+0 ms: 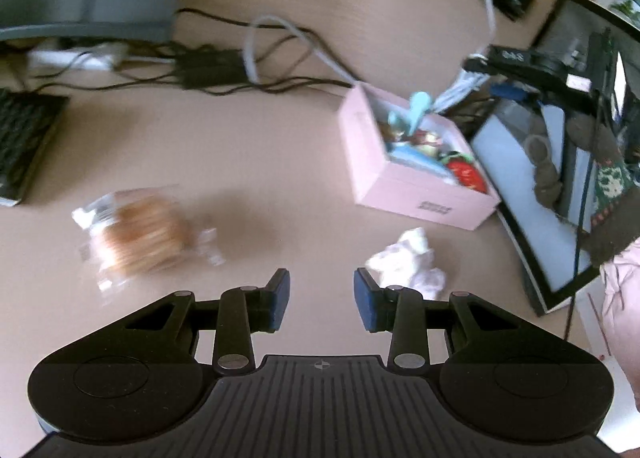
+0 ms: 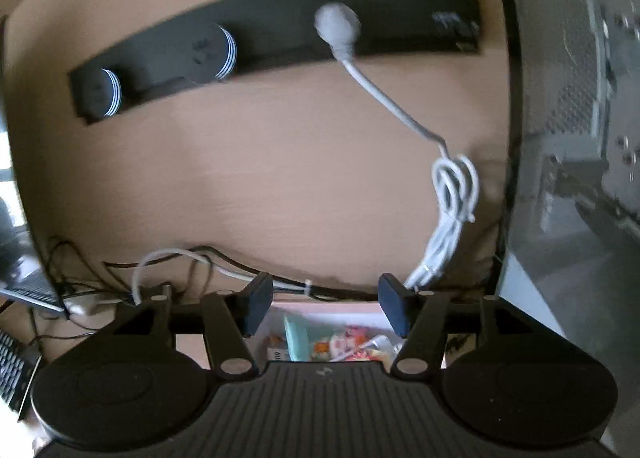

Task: Organize objects
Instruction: 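Carry the yellow toy into the pink box with the left while the right drops the teal clip in, then grasp the bagged bread roll with the left gripper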

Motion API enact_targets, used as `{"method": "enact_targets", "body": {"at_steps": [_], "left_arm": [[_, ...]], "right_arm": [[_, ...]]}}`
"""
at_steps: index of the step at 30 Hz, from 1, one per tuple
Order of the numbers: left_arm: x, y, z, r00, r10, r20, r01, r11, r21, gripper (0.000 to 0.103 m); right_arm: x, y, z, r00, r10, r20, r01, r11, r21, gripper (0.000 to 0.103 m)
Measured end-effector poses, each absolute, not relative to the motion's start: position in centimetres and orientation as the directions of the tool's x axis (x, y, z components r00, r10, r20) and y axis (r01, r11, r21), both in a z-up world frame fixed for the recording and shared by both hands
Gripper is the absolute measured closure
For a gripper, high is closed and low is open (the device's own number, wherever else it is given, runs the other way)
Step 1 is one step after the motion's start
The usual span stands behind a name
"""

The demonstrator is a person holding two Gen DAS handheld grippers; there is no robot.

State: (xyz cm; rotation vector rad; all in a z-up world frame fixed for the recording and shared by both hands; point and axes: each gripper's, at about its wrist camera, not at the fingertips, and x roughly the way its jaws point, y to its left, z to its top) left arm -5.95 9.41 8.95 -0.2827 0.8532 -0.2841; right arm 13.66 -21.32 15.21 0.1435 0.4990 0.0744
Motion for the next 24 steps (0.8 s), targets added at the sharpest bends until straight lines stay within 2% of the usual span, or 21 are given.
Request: {"method": "enact_targets", "body": {"at_steps": [3,7,10,17,20,24], "left_arm": [[-6.4,10.7,7.9,0.605,-0.327,-0.726,0.100,0.936,-0.338,0.064],[-6.0,10.9,6.4,0.556,-0.332,-0.762,0.111,0.938,-0.327,0.064],[-5.2,9.6,6.0,0.529,-0.370,-0.764,0.168,0.928,-0.333,0.064],[-4.1,4.8,6.4,0.462,-0.495,-0.736,0.361,0.863,-0.353,0.064],[-4.3,3.8,6.5,0.458,-0.500,-0.735,0.396,0.855,-0.335,0.064],[-4.0,5.5,7.7,0.497,-0.462,-0.735,0.419,0.869,-0.263,0.062]], "right_arm": [[11.5,-21.9,13.8,0.866,0.099,-0.491,-0.013,0.984,0.176,0.024],[6.5,-21.4,11.2,0.831,0.074,-0.551,-0.039,0.996,0.074,0.024],[2.8,-21.0,9.4,0.798,0.053,-0.601,-0.061,0.998,0.006,0.018],[-2.9,-20.5,7.3,0.740,0.028,-0.672,-0.061,0.998,-0.026,0.014],[-4.3,-20.4,6.9,0.729,0.032,-0.683,-0.062,0.998,-0.019,0.008],[-5.1,-19.7,6.5,0.719,0.026,-0.695,-0.072,0.997,-0.037,0.007]]}}
